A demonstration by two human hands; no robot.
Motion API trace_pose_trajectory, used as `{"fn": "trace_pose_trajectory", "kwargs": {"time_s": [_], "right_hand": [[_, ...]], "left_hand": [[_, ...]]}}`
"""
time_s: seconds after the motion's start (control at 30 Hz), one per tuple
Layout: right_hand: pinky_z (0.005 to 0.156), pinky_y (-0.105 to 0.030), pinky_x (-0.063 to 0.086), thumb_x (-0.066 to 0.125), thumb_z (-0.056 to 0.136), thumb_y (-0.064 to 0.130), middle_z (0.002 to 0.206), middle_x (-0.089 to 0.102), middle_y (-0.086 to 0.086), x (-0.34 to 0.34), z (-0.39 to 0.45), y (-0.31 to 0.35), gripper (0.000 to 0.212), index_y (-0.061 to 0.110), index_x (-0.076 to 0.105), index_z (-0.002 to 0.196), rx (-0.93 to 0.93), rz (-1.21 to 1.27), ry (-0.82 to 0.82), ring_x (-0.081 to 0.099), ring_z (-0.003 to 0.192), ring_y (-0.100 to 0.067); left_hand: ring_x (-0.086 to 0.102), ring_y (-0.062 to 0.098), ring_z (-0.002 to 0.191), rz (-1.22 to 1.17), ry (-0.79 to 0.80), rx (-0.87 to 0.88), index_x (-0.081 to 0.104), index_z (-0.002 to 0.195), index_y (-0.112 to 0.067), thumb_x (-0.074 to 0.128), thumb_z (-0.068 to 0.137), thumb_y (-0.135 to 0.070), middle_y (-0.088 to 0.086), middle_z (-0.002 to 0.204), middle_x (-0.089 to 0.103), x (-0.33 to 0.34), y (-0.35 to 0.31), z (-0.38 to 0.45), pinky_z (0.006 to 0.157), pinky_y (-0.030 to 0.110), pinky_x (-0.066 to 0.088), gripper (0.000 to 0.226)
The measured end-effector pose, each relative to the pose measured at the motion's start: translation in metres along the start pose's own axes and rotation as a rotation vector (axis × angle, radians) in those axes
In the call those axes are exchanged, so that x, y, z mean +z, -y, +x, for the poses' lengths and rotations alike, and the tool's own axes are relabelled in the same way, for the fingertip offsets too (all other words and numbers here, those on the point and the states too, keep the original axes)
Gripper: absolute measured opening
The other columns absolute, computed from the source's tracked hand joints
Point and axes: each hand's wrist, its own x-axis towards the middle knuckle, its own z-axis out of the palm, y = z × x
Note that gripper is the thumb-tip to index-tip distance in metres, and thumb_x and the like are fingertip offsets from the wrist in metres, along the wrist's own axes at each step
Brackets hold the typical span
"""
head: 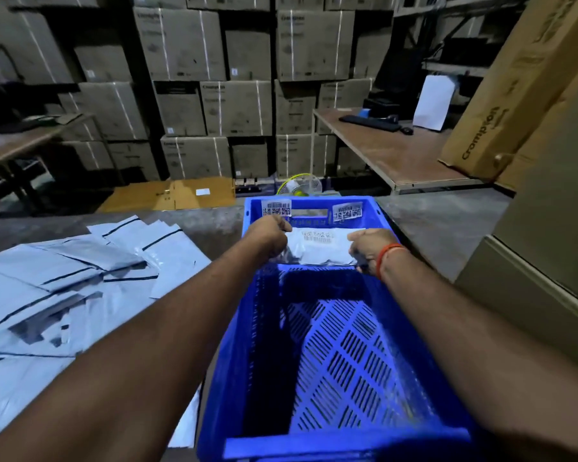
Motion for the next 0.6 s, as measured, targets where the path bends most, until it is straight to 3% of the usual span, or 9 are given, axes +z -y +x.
{"fn": "trace_pose_trajectory", "kwargs": {"time_s": [0.07,0.13,0.23,0.37,0.6], "right_hand": [[0.07,-0.022,0.055,0.054,0.094,0.0,0.123,0.062,-0.013,0.011,0.025,-0.009,0.032,0.005,0.062,0.125,-0.031,-0.2,0.017,0.064,0.105,-0.027],[0.096,-0.029,0.051,0.048,0.097,0.006,0.141,0.056,-0.011,0.022,0.037,-0.01,0.038,0.006,0.058,0.134,-0.088,-0.479,-0.017,0.055,0.129,-0.026],[0.101,-0.04,0.049,0.038,0.101,0.009,0.142,0.057,-0.01,0.036,0.054,-0.02,0.04,0.007,0.056,0.136,-0.123,-0.798,-0.019,0.055,0.13,-0.026],[0.1,-0.046,0.05,0.034,0.102,0.007,0.142,0.056,-0.011,0.045,0.074,-0.033,0.041,0.006,0.054,0.138,-0.077,-0.881,-0.009,0.055,0.129,-0.029],[0.104,-0.04,0.044,0.04,0.1,0.015,0.147,0.05,-0.01,0.053,0.117,-0.059,0.041,0.011,0.056,0.137,-0.065,-1.045,0.051,0.05,0.133,-0.031]], "left_hand": [[0.061,0.025,0.073,0.145,-0.009,-0.007,0.064,0.097,-0.021,0.049,0.085,0.007,0.01,0.094,0.065,0.012,0.004,0.018,0.063,0.031,0.051,0.034],[0.066,0.027,0.105,0.282,-0.017,-0.013,0.07,0.108,-0.019,0.051,0.087,-0.001,0.007,0.11,0.068,0.024,0.011,0.032,0.092,0.033,0.054,0.034],[0.063,0.031,0.117,0.392,0.031,-0.024,0.071,0.117,-0.01,0.049,0.088,-0.001,0.009,0.122,0.069,0.038,0.023,0.044,0.101,0.039,0.05,0.037],[0.065,0.03,0.113,0.455,0.076,-0.036,0.071,0.12,-0.006,0.05,0.089,0.003,0.013,0.12,0.07,0.054,0.032,0.059,0.097,0.043,0.053,0.038],[0.061,0.033,0.119,0.542,0.137,-0.042,0.06,0.135,-0.009,0.048,0.097,-0.005,0.014,0.133,0.061,0.062,0.022,0.077,0.099,0.041,0.052,0.04]]}}
